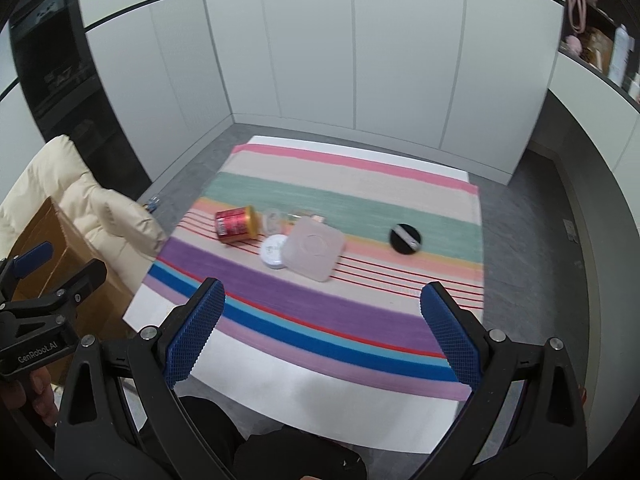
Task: Organize objects
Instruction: 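Withdraw both tools from the cardboard box back over the table, then grasp the clear plastic case with the left gripper while the right grasps the black puff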
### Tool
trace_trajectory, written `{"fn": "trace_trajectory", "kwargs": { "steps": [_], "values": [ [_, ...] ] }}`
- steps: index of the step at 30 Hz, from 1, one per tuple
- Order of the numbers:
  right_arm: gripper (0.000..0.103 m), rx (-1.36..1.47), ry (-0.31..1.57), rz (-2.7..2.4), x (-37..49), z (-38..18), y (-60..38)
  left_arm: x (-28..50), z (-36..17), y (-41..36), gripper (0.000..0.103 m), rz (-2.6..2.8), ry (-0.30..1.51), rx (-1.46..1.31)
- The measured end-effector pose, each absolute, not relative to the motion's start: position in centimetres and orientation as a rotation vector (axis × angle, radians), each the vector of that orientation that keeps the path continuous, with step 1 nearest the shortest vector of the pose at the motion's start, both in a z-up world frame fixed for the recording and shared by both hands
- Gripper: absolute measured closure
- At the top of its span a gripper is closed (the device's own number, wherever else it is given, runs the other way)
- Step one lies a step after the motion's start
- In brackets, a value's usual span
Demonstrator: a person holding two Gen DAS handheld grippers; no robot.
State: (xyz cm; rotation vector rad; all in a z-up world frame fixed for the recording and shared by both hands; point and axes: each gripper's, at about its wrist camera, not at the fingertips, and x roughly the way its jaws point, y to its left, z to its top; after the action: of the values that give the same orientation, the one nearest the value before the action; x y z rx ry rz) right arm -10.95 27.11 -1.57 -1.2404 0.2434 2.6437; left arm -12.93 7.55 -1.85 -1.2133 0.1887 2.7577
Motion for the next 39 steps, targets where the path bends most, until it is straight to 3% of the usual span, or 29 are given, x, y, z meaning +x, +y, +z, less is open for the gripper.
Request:
{"fn": "trace_trajectory", "kwargs": {
  "steps": [13, 22, 39],
  "values": [
    [0.003, -1.229, 0.275, 2.546, -8.1, -1.9, 32.7, -13.0, -1.9, 12.6, 0.0, 2.668, 0.162, -1.218],
    [0.003, -1.267, 0.22, 2.522, -9.4, -3.6, 34.0, -14.4, -3.5, 16.4, 0.0, 2.644, 0.278, -1.227],
    [0.006, -1.387, 0.239, 2.459, -16.0, -12.0, 39.1, -20.8, -12.9, 22.4, 0.005, 2.52, 0.368, -1.398]
  ]
}}
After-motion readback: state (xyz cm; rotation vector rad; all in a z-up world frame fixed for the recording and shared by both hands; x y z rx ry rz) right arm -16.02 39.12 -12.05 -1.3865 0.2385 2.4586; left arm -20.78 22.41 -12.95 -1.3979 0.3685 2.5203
